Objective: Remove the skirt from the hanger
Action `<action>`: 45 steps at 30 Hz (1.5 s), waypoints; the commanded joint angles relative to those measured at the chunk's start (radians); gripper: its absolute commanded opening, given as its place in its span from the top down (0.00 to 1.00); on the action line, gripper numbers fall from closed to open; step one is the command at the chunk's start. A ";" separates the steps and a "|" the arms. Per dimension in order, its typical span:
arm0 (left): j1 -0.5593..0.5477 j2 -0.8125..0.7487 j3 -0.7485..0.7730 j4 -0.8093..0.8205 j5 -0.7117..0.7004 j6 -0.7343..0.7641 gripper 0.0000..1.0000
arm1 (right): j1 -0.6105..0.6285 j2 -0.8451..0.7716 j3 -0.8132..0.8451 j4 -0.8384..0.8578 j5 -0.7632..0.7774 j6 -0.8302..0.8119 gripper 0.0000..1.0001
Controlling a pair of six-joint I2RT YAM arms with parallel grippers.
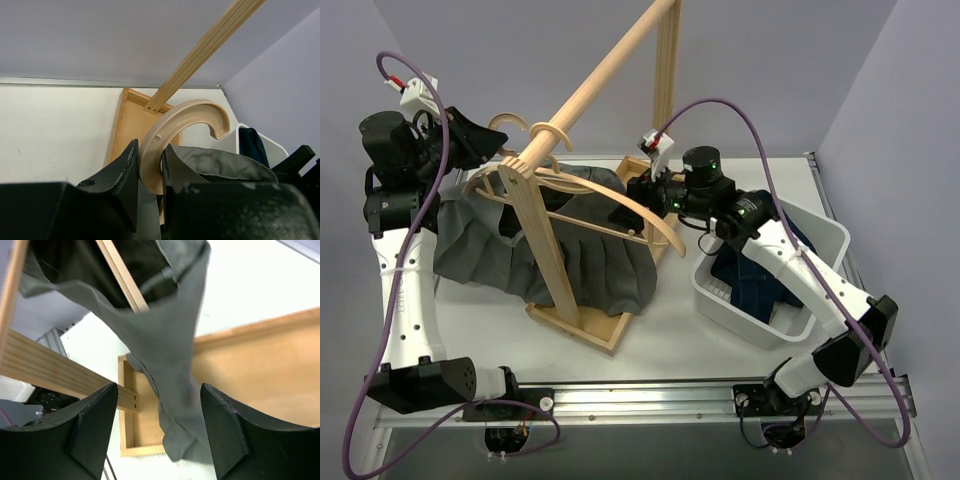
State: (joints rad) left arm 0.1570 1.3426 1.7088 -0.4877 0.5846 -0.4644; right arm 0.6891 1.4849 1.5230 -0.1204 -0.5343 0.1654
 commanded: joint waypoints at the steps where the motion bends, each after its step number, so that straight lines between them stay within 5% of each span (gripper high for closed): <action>1: 0.003 -0.043 0.038 0.092 0.014 -0.026 0.98 | 0.006 -0.060 -0.088 0.004 0.100 -0.009 0.37; 14: 0.003 -0.051 0.058 0.084 0.032 -0.037 0.98 | 0.007 -0.071 -0.245 0.171 0.128 0.066 0.47; 23: 0.004 -0.051 0.064 0.086 0.017 -0.040 0.98 | 0.030 -0.057 -0.273 0.176 0.118 0.083 0.99; 34: 0.004 -0.085 0.026 0.133 -0.045 -0.063 0.98 | 0.055 -0.163 -0.377 0.130 0.319 0.105 1.00; 45: 0.010 -0.171 -0.138 0.354 -0.051 -0.261 0.98 | 0.050 -0.238 -0.411 0.044 0.501 0.163 1.00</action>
State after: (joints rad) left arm 0.1570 1.1904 1.5925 -0.3145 0.5507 -0.6403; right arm 0.7422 1.2648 1.1355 -0.0483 -0.1196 0.3073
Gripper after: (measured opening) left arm 0.255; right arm 0.009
